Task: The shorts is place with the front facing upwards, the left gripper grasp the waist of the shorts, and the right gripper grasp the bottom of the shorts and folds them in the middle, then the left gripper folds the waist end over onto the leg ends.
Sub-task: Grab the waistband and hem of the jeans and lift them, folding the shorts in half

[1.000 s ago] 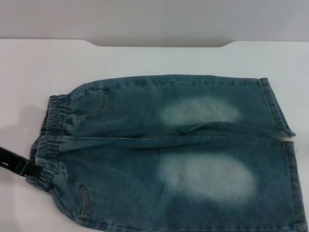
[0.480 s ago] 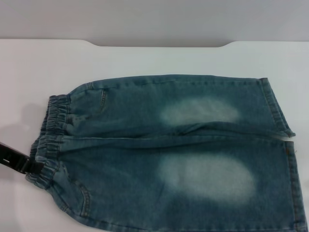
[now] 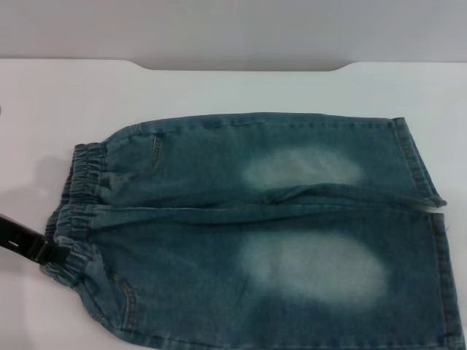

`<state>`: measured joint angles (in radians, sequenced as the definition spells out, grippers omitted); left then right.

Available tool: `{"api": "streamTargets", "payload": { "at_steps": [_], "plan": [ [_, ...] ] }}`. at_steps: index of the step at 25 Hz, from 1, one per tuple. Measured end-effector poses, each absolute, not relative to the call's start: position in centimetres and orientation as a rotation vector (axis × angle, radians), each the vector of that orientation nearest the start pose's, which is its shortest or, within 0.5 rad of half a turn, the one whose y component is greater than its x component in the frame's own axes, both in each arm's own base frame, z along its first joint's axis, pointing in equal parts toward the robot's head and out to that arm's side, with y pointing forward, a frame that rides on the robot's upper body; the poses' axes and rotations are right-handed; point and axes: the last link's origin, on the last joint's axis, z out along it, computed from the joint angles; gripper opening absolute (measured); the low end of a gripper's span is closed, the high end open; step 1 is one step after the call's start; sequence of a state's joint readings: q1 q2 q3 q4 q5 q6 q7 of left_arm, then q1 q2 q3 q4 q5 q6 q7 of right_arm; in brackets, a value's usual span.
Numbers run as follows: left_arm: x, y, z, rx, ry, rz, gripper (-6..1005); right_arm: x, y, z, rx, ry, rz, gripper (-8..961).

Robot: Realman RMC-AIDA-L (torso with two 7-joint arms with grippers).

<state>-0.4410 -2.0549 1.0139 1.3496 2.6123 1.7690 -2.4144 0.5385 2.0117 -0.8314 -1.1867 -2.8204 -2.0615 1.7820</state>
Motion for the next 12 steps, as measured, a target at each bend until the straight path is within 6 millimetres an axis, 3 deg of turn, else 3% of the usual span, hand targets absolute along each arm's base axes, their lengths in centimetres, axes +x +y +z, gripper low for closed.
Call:
{"api": "streamTargets", "payload": {
  "at_steps": [12],
  "plan": [
    [-26.7, 31.0, 6.1, -2.469, -1.354, 0.421, 54, 28.7, 28.2, 6.2, -3.070, 0.926, -0.687, 515]
  ]
}}
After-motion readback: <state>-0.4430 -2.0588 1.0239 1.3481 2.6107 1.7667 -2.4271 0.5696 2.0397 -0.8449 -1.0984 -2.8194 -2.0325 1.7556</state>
